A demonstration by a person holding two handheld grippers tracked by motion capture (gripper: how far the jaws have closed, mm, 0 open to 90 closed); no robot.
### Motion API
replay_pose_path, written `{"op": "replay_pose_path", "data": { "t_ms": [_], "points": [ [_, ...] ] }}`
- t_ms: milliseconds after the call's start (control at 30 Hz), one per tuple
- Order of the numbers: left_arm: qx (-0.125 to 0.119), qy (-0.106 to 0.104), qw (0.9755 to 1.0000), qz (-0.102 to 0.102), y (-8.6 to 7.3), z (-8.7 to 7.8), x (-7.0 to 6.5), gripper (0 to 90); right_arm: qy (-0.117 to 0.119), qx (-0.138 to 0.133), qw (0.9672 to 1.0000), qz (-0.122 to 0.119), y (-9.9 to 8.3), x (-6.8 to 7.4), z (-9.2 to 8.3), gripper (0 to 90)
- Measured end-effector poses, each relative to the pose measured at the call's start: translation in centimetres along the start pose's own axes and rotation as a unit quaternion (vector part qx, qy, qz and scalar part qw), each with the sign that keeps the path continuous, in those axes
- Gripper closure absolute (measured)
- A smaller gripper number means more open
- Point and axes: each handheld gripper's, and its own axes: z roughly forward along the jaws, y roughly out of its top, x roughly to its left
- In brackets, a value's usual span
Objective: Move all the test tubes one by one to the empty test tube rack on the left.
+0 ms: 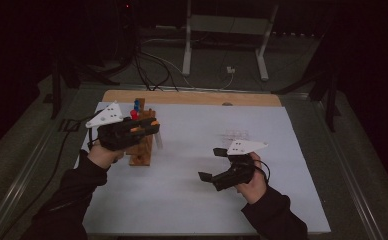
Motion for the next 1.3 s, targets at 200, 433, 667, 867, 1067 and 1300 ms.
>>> {"op": "replay_pose_path", "data": {
  "t_ms": [200,433,667,867,1067,1300],
  "points": [
    [-0.001,0.027,0.9996,-0.007,-0.5,-2.0,1.0,72.1,0.001,-0.003,1.0,-0.004,0.1,0.1,-0.1,1.3],
    [0.008,0.058,0.9981,-0.016,-1.6,-3.7,2.1,72.1,0.004,0.0,1.0,-0.004,0.0,0.2,0.1,1.3],
    [0.013,0.085,0.9959,-0.027,-3.0,-4.0,3.6,72.1,0.009,0.002,0.9999,-0.007,0.0,0.3,0.1,1.4],
    [0.014,0.106,0.9936,-0.037,-4.2,-3.4,4.9,72.1,0.011,0.002,0.9999,-0.009,0.0,0.4,0.2,1.4],
    [0.019,0.118,0.9913,-0.054,-5.7,-2.7,5.8,72.1,0.013,0.003,0.9999,-0.011,0.0,0.4,0.1,1.4],
    [0.036,0.119,0.9905,-0.06,-7.6,-2.0,5.8,72.1,0.014,0.0,0.9998,-0.01,0.0,0.3,0.0,1.4]
  ]
}}
